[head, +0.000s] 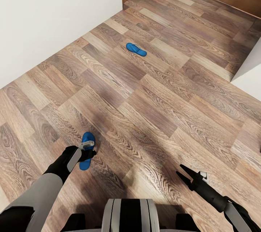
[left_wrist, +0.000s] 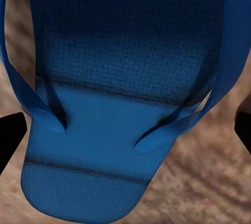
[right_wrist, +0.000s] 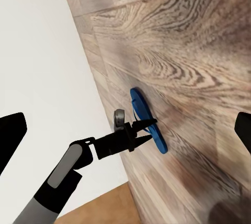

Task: In the bedroom, move the book from the bed onto either nightstand, and place the two sandals side by side next to the bed.

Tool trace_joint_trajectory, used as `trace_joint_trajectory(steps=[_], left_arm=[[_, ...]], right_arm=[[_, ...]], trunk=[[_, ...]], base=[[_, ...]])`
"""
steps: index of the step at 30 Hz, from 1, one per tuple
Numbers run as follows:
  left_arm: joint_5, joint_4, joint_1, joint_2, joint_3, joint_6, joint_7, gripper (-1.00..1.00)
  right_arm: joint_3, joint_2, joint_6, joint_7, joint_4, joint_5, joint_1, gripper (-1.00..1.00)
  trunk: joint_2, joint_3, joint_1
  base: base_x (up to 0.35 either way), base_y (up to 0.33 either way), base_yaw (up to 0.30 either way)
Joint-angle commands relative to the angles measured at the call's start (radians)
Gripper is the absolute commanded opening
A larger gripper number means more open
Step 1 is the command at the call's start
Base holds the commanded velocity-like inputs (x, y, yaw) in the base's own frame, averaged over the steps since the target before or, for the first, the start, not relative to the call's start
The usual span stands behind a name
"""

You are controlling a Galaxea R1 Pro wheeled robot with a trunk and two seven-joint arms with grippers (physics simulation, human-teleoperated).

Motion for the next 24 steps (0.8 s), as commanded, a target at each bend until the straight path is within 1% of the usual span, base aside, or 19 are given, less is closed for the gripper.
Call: trace_joint_trajectory(steps=[1, 9, 10, 24], left_arm=[[0.010, -0.002, 0.000, 0.001, -0.005, 0.003, 0.008, 1.00], [0.010, -0.002, 0.000, 0.002, -0.005, 0.002, 0.008, 1.00], [0.010, -0.002, 0.000, 0.002, -0.005, 0.002, 0.008, -1.00], [0.010, -0.002, 0.000, 0.004, -0.006, 0.005, 0.004, -1.00]], right_arm=[[0.000, 0.000, 0.007, 0.000, 0.000, -0.006, 0.000, 1.00], [0.000, 0.000, 0.007, 0.000, 0.000, -0.006, 0.000, 1.00], [0.000, 0.000, 0.007, 0.000, 0.000, -0.006, 0.000, 1.00], [0.000, 0.000, 0.007, 0.000, 0.000, -0.006, 0.000, 1.00]], trunk=[[0.000, -0.001, 0.000], [0.000, -0.001, 0.000], [0.000, -0.001, 0.000], [0.000, -0.001, 0.000]], base=[[0.000, 0.000, 0.000], [0.000, 0.000, 0.000], [0.000, 0.000, 0.000], [0.000, 0.000, 0.000]])
